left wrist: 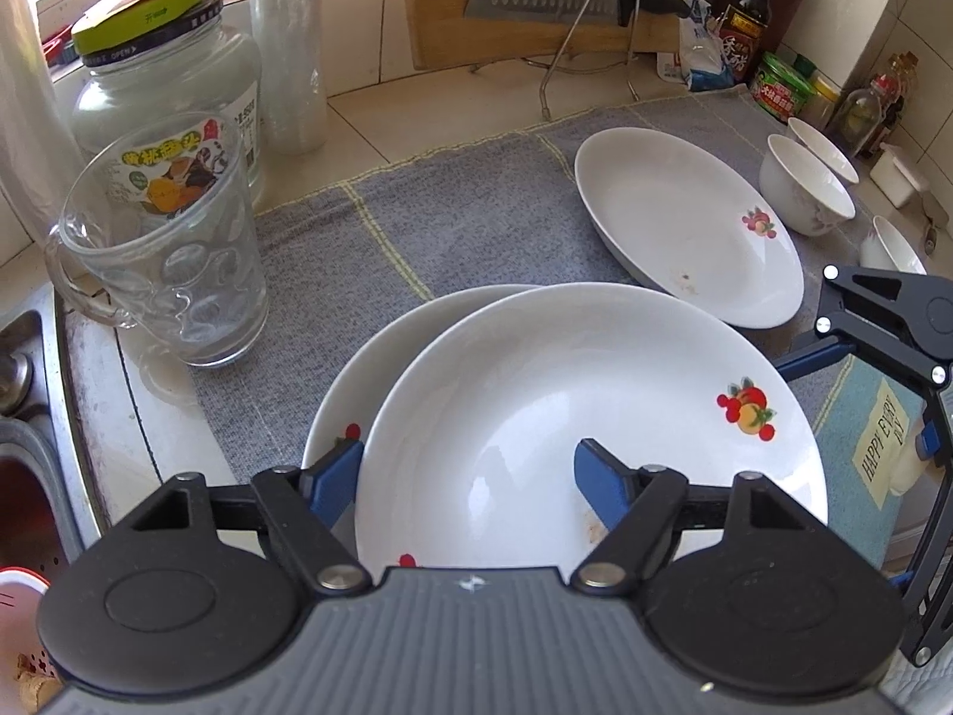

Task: Organize plates and bowls
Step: 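Lower the stained plate onto the placed plate and open the left tool, then move the right tool toward the white plate near the cutting board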

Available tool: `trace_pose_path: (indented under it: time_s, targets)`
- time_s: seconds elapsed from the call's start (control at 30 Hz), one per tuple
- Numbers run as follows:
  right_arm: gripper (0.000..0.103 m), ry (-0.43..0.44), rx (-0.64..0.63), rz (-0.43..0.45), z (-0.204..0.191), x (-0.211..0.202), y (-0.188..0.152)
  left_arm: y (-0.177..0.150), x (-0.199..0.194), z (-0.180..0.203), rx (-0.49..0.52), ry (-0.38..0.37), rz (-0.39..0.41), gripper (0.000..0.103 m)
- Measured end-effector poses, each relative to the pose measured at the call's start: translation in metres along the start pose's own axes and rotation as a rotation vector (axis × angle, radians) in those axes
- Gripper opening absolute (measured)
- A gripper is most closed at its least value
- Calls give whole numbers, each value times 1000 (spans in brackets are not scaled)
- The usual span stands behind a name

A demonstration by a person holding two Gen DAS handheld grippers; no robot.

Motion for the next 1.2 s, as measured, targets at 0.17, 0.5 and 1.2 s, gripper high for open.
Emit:
trace_pose_path:
  time_s: [0.17,0.5,1.2]
  targets:
    - [103,-9,-11,-4,-2,2,0,0,-3,1,14,-2,10,81]
    - [103,-16,-48,-14,-10,2,-2,-3,-11,3,33,48,67,93]
    - [103,-119,31,56,11,-39,-36,5,-47,81,101,157,246,94]
Point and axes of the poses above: each gripper's, at about its wrist camera, not at the fingertips, and x roughly the way its jaws point, z to its right, y to its top, the point moved 3 cm from there along x, roughly the way its jaws point, and after that the axes turned 7 degrees about -y, right-handed, at the moved point
